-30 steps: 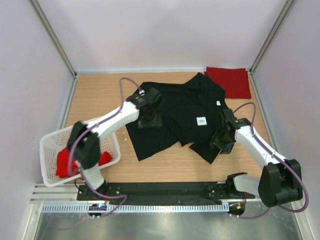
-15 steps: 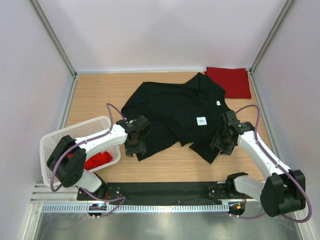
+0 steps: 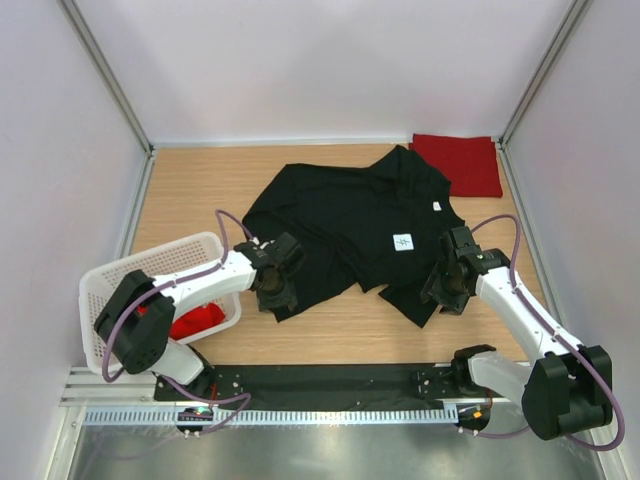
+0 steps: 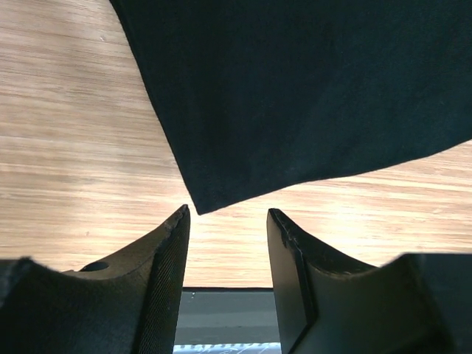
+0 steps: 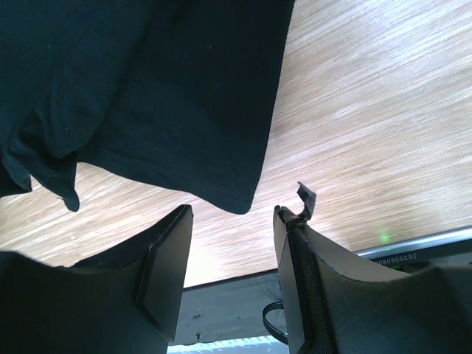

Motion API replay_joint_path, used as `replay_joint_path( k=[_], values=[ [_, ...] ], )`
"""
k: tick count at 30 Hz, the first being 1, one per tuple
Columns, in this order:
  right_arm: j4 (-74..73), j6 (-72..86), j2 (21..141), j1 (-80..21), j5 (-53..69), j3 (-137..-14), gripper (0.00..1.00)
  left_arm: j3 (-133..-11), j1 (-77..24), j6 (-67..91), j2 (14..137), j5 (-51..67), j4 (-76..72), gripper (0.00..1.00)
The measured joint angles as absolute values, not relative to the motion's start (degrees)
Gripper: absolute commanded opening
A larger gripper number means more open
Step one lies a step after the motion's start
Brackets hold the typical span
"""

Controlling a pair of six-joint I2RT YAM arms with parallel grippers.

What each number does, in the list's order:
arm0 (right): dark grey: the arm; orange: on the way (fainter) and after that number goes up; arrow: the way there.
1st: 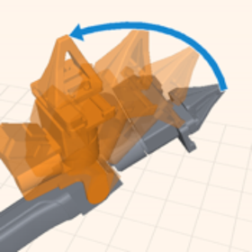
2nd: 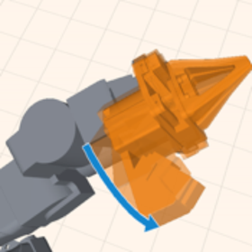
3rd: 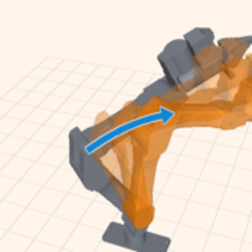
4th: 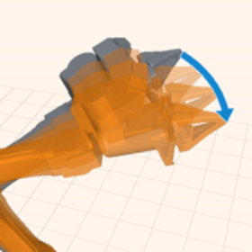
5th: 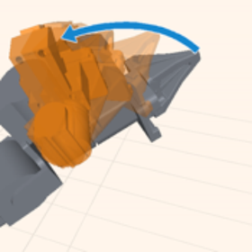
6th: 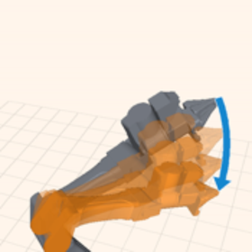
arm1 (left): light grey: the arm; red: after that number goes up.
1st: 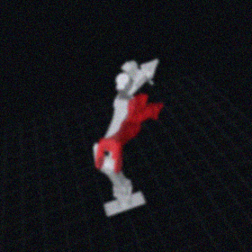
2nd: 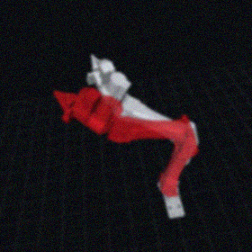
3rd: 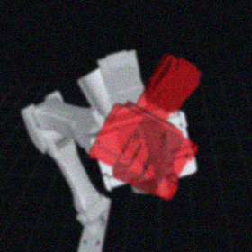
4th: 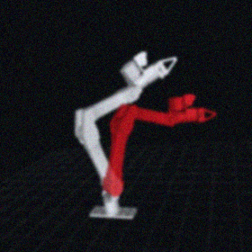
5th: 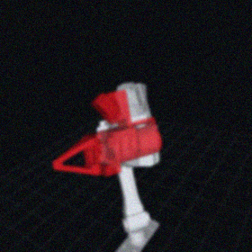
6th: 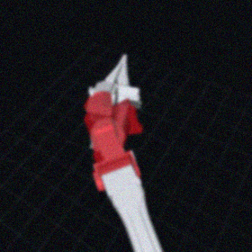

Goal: Fold and stack the t-shirts
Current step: Flatten the tshirt out

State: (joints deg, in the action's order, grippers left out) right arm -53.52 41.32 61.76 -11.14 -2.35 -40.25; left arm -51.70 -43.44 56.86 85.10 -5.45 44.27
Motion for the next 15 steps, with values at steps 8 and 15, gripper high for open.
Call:
replay_joint_path(
  k=[8,15],
  values=[
    [-53.1,41.3,61.9,-11.1,-2.3,-40.2,0.55,-50.0,-43.5,57.8,86.6,-4.4,43.2,0.43],
    [-52.4,41.3,62.3,-11.1,-2.3,-40.2,0.55,-49.1,-43.5,58.2,88.2,-4.4,42.7,0.45]
  ],
)
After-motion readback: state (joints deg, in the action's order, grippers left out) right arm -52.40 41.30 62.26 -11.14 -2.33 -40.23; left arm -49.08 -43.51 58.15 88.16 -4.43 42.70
